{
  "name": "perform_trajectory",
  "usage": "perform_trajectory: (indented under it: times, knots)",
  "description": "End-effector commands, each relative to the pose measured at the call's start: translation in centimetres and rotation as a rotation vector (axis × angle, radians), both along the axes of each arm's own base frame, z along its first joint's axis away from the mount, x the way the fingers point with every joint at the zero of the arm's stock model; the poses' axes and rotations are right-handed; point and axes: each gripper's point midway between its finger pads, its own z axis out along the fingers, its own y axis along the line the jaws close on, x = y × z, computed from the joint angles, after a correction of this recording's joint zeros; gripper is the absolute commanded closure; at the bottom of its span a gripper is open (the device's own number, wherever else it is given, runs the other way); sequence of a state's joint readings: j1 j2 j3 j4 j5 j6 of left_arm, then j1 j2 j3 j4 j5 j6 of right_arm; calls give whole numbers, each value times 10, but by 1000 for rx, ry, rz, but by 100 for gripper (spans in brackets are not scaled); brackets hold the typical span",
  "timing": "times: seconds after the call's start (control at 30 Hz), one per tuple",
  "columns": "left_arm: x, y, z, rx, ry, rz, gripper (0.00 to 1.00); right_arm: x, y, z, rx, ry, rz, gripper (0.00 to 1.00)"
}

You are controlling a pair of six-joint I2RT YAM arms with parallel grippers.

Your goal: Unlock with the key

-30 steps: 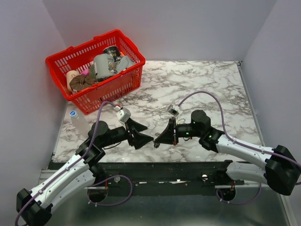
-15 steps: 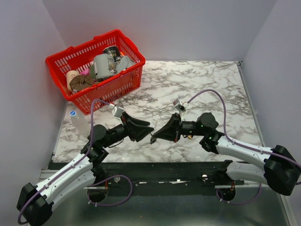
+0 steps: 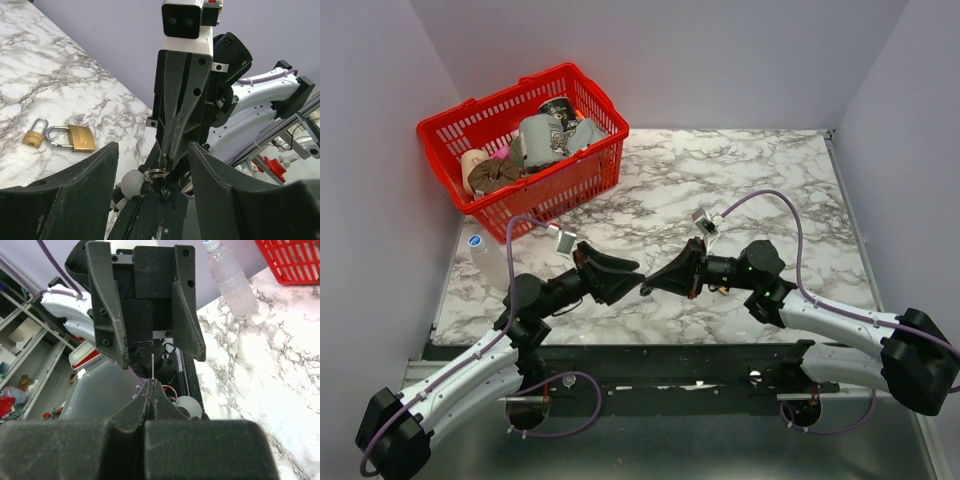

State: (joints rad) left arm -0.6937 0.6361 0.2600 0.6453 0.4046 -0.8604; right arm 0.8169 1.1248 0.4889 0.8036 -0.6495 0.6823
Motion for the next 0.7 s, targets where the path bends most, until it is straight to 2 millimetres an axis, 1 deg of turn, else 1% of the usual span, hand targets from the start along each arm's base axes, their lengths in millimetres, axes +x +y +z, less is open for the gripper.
perform_trajectory:
  times: [0.0,0.17,0.2,0.23,0.3,0.37,0.47,0.5,0.57,0.63,0.67]
  knots:
    - [-9,1,14,-48,-56,-33,41,7,1,3,6,-8,-44,99]
    - [-8,-2,13,-37,-54,-41,53,8,2,3,4,3,-38,99]
    - [-8,-2,12,-36,-54,-43,58,8,2,3,5,2,-40,99]
    - [-8,-3,11,-33,-48,-45,60,7,2,3,6,3,-38,99]
    - [-8,-4,10,-31,-44,-48,63,8,3,3,4,6,-41,99]
    - [-7,-4,9,-29,-42,-50,63,8,3,2,1,9,-39,99]
    - [-7,-5,8,-25,-37,-51,70,8,3,2,1,12,-42,99]
    - [-8,-5,8,-26,-39,-52,74,9,3,2,0,13,-45,99]
    - [-8,-6,7,-22,-36,-54,78,10,3,1,-2,17,-48,99]
    - [-8,-6,5,-14,-36,-58,89,10,4,1,-5,20,-46,99]
    - [-9,-7,5,-12,-37,-62,92,10,4,0,-10,21,-47,99]
